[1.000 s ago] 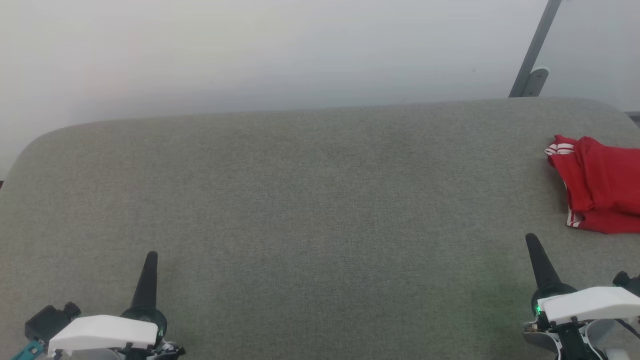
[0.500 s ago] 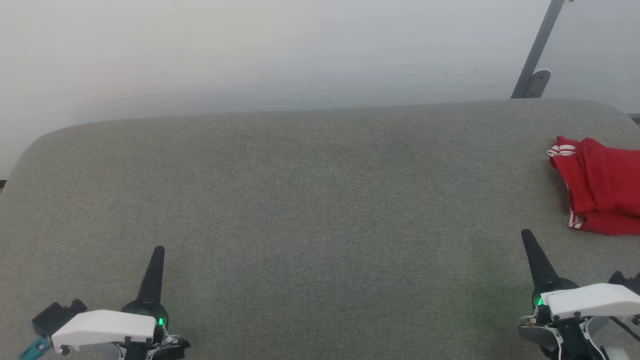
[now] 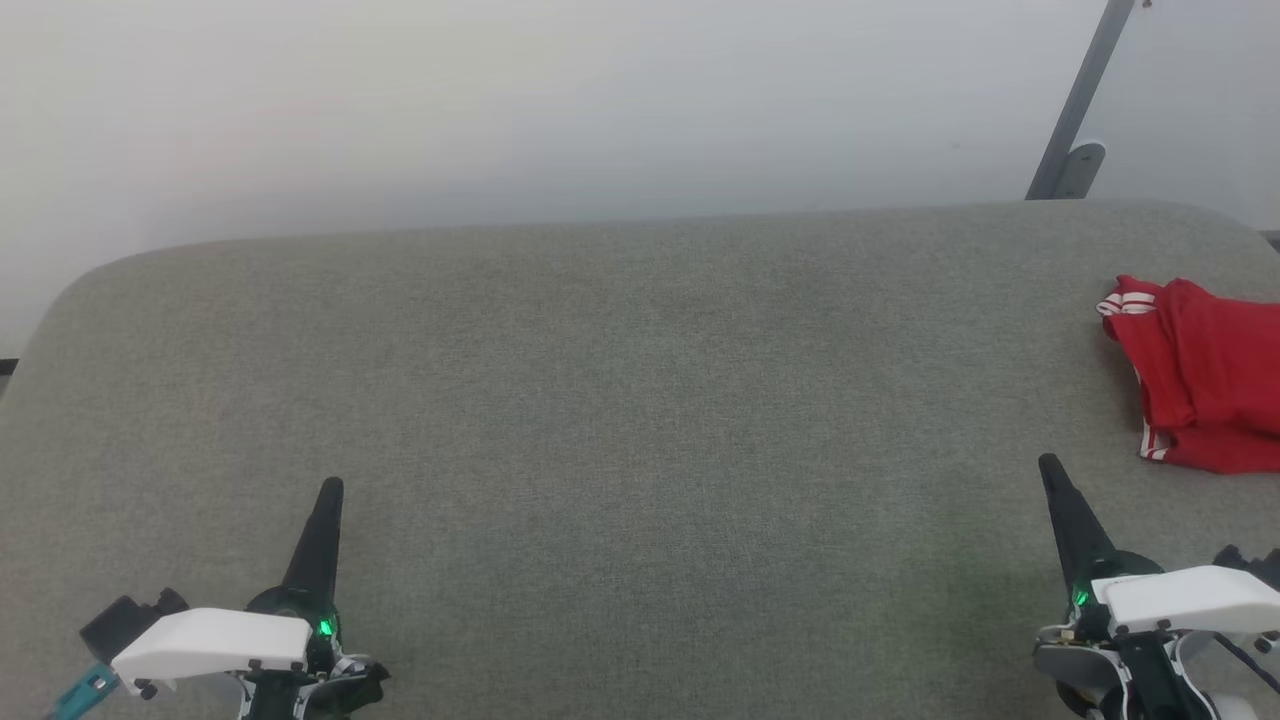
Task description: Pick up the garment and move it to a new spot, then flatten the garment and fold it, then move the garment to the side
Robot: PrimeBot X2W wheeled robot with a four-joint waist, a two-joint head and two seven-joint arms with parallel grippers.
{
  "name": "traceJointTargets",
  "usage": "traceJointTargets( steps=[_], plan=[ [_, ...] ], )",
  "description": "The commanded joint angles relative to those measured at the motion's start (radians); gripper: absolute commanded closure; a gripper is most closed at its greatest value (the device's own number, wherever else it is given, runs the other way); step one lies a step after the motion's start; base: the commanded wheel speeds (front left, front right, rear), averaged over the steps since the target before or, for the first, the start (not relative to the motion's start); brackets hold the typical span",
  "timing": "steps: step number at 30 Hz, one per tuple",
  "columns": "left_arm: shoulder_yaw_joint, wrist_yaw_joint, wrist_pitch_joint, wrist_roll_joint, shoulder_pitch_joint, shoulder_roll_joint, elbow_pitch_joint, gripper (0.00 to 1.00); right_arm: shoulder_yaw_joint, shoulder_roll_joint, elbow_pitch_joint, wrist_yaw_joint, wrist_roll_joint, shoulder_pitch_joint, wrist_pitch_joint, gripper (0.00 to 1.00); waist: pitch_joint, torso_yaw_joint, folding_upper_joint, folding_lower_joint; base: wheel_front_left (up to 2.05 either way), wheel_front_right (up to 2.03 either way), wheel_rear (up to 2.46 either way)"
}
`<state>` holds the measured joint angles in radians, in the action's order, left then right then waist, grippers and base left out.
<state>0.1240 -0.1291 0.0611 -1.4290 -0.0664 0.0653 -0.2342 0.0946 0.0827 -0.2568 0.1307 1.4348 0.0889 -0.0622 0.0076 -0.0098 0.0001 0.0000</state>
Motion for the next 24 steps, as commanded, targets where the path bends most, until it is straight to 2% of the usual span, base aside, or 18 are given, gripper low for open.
traceJointTargets(
  steps=[1,24],
  plan=[
    [-0.002,-0.002,0.008,-0.023,-0.022,0.001,0.000,1.00,0.002,-0.005,0.011,0.000,0.024,0.018,-0.009,1.00,0.000,0.001,-0.0001,0.0000,0.00,0.00,0.00],
    [-0.009,-0.003,0.051,-0.167,-0.046,-0.015,-0.010,1.00,0.020,-0.033,0.014,0.000,0.159,0.022,-0.049,1.00,-0.004,0.008,-0.0001,0.0000,0.00,0.00,0.00]
  ],
)
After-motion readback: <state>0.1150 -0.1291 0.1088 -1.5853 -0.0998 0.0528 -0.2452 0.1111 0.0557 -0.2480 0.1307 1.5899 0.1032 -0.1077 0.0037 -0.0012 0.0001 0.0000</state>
